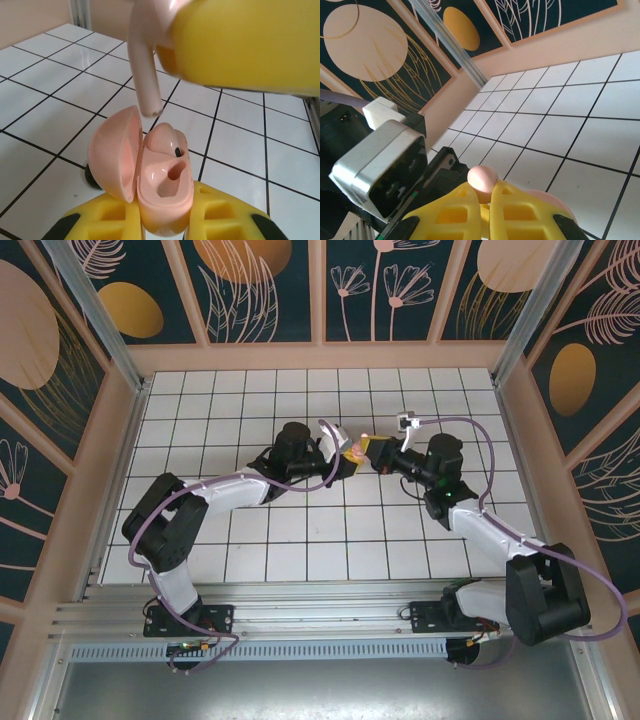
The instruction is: Insert wireless bluetooth earbuds into charging case
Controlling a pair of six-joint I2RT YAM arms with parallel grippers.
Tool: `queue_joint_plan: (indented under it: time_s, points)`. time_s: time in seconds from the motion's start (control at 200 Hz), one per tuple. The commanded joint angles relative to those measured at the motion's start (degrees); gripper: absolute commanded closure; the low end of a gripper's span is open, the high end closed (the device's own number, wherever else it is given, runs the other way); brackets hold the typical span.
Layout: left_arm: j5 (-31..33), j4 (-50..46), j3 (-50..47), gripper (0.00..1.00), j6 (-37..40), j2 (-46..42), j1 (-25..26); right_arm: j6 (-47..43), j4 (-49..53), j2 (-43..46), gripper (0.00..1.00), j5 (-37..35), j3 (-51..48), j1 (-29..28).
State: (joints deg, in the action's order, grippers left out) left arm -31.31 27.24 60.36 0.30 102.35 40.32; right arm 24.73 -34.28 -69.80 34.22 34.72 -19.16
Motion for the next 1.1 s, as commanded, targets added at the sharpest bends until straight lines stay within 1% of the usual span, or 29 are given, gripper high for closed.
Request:
queue_joint_plan:
  time_s: [0.0, 0.395, 0.786, 1.091]
  points:
    - [-2.07, 2.82, -0.59, 0.95, -0.25, -2.06, 0.34, -2.23, -2.69, 1.16, 0.91, 0.85, -0.71, 0.29]
    - [-2.47, 2.95, -0.59, 0.95, 0.4, -3.54, 0.36, -4.75, 0.46, 0.78, 0.91, 0.59, -1.06, 0.46]
    - [-2.14, 2.69, -0.42, 0.95, 0.57, -3.62, 0.33, -7.3, 3.75, 4.47, 0.91, 2.07, -1.85, 0.96]
    - [-2.15, 2.2, -0.07, 0.95, 1.29, -3.81, 0.36, -8.24, 5.5, 4.06, 0.91, 3.9, -1.76, 1.14]
